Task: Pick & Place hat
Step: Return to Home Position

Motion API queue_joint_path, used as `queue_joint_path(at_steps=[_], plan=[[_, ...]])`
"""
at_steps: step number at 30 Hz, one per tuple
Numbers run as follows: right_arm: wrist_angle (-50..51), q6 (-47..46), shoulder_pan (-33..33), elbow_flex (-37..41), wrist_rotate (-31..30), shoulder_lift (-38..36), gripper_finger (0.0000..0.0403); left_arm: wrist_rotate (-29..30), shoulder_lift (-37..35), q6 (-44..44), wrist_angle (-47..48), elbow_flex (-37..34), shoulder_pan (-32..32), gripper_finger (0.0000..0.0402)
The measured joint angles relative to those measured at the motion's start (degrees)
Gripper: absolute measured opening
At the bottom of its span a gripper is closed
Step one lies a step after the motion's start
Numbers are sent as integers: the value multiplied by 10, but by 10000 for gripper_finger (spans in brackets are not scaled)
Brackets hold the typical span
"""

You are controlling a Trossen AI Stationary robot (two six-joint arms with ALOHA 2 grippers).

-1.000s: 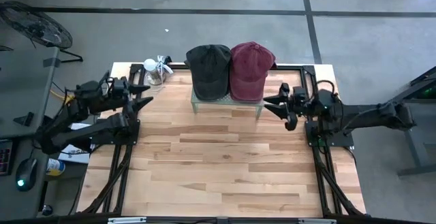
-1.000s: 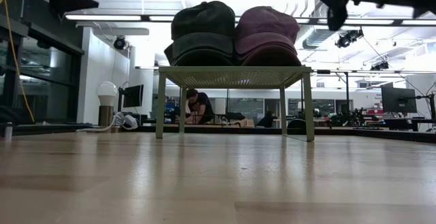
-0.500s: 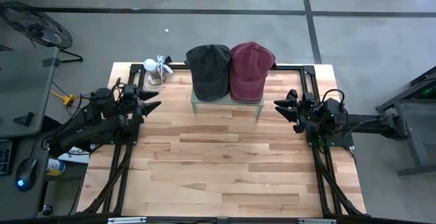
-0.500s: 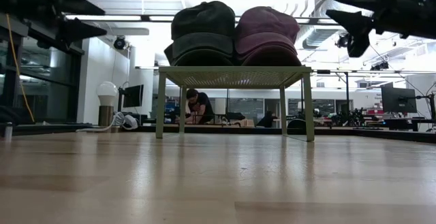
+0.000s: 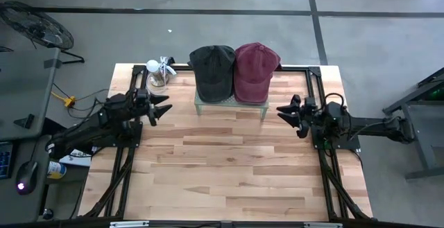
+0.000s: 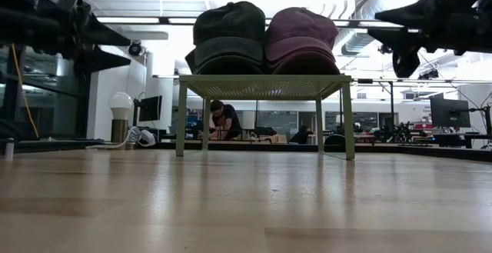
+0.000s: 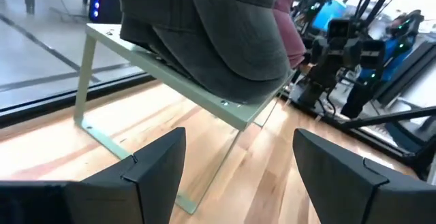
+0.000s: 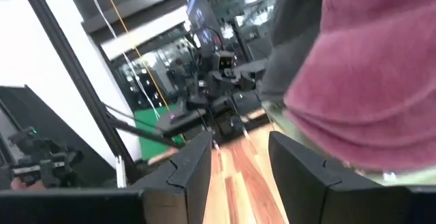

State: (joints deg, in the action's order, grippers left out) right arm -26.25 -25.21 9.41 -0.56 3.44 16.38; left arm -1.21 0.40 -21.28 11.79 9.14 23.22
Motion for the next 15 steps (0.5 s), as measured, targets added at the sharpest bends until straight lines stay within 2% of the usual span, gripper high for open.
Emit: queue_joint_path(at_steps=[10,15], plan=[[68,4,0,0,-9,0,140,-1,0,-3,-106,-72,0,267],[84,12,0,0,-15,0,140,3,0,13,-104,-73,0,267]])
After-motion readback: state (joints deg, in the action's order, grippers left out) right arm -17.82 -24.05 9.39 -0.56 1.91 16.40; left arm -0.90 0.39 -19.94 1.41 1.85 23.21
